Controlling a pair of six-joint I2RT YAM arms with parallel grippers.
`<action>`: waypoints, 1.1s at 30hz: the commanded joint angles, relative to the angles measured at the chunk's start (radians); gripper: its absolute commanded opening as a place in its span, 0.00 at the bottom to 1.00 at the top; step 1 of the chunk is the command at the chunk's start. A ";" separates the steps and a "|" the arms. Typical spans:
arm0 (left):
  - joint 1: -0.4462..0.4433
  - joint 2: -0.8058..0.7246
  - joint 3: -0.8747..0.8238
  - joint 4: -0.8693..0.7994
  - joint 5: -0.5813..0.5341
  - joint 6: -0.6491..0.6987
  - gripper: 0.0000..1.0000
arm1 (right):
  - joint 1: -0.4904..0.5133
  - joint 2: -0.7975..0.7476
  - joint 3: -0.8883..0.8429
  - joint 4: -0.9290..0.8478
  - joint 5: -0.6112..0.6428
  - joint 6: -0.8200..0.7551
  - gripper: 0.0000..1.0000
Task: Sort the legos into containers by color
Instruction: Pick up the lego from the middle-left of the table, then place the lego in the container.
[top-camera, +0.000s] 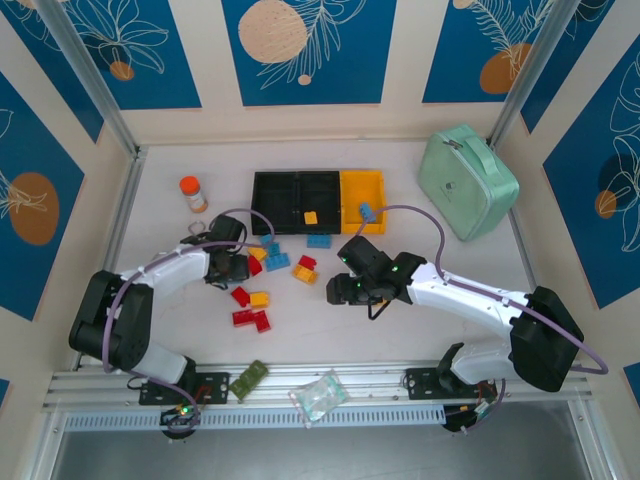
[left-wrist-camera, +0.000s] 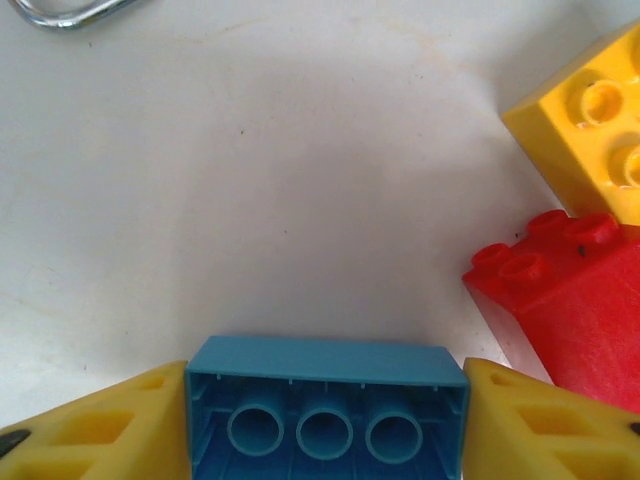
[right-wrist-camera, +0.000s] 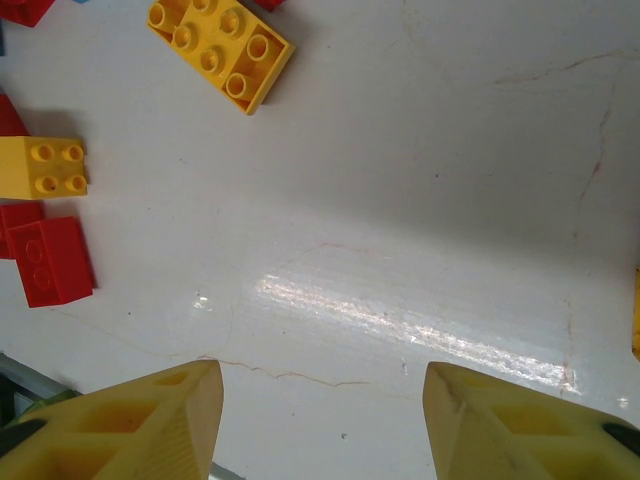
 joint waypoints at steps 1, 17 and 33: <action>0.012 -0.015 -0.035 -0.021 0.030 -0.001 0.55 | 0.002 0.012 0.017 -0.002 -0.005 0.010 0.55; 0.011 -0.198 0.066 -0.170 0.061 0.026 0.54 | -0.007 0.014 0.043 0.001 0.002 0.001 0.55; -0.179 0.038 0.403 -0.094 0.191 -0.044 0.54 | -0.178 -0.244 -0.072 -0.058 0.022 -0.006 0.55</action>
